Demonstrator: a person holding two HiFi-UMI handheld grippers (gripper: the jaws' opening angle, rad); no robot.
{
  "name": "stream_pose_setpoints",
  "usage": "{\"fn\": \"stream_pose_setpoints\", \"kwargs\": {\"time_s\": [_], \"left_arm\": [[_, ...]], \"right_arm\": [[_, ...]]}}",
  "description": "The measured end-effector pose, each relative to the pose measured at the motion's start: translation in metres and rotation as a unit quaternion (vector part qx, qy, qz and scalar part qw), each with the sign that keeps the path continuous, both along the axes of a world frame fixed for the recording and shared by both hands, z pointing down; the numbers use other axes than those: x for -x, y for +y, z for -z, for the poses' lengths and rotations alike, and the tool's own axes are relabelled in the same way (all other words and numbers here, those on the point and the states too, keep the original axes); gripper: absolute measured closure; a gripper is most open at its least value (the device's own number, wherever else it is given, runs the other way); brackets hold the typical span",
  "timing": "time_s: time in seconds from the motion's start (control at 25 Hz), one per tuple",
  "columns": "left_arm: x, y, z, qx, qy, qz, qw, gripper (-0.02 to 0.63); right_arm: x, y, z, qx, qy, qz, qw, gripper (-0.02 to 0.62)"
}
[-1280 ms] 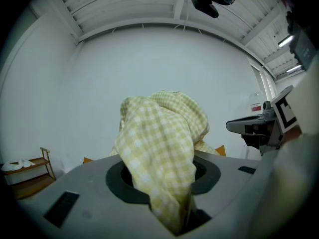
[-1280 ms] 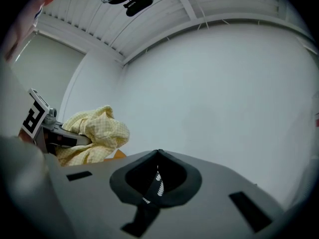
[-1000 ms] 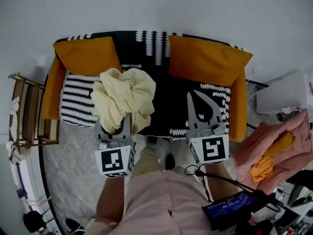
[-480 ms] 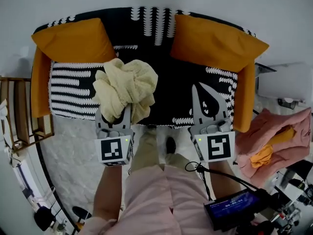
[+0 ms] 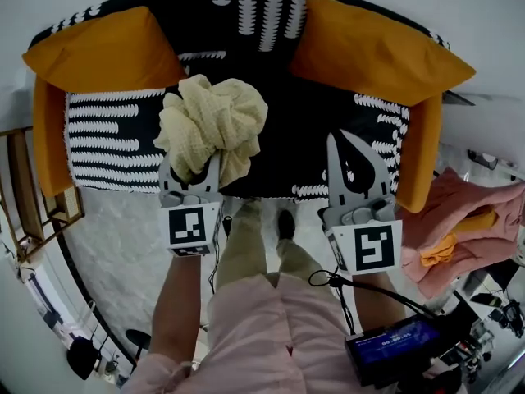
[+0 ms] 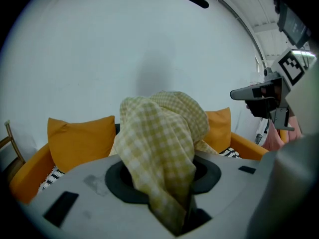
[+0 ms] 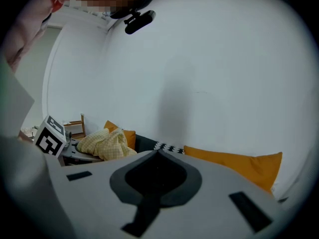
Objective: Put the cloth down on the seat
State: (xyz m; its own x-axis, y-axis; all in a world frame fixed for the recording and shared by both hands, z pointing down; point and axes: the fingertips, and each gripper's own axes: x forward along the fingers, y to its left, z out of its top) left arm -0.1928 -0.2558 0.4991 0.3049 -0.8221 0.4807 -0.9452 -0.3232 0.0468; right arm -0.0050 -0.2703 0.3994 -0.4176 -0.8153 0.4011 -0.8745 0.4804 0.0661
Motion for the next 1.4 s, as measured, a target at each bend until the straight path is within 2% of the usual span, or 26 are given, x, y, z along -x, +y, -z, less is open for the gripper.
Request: {"fn": "stream_pose_setpoints", "kwargs": {"time_s": [0.2, 0.6, 0.8, 0.92, 1.04, 1.4], "left_arm": [[0.019, -0.007, -0.03, 0.02, -0.008, -0.021, 0.9995, 0.431], [0.0, -0.034, -0.09, 0.065, -0.008, -0.044, 0.9969, 0.417], [-0.01, -0.042, -0.11, 0.091, -0.01, -0.06, 0.9939, 0.354], [-0.009, -0.043, -0.122, 0.111, -0.012, -0.054, 0.9923, 0.3], [-0.005, -0.045, -0.123, 0.108, -0.021, -0.045, 0.9929, 0.291], [-0.013, -0.036, -0.105, 0.088, -0.036, -0.051, 0.9942, 0.291]], "right_arm": [[0.021, 0.005, -0.012, 0.015, 0.006, -0.009, 1.0, 0.594], [0.003, 0.005, -0.052, 0.057, 0.017, -0.03, 0.998, 0.594], [-0.007, 0.002, -0.065, 0.065, 0.018, -0.039, 0.997, 0.594], [-0.009, 0.003, -0.072, 0.07, 0.018, -0.043, 0.996, 0.594], [-0.009, 0.006, -0.074, 0.074, 0.018, -0.044, 0.996, 0.594], [-0.011, 0.013, -0.06, 0.062, 0.017, -0.038, 0.997, 0.594]]}}
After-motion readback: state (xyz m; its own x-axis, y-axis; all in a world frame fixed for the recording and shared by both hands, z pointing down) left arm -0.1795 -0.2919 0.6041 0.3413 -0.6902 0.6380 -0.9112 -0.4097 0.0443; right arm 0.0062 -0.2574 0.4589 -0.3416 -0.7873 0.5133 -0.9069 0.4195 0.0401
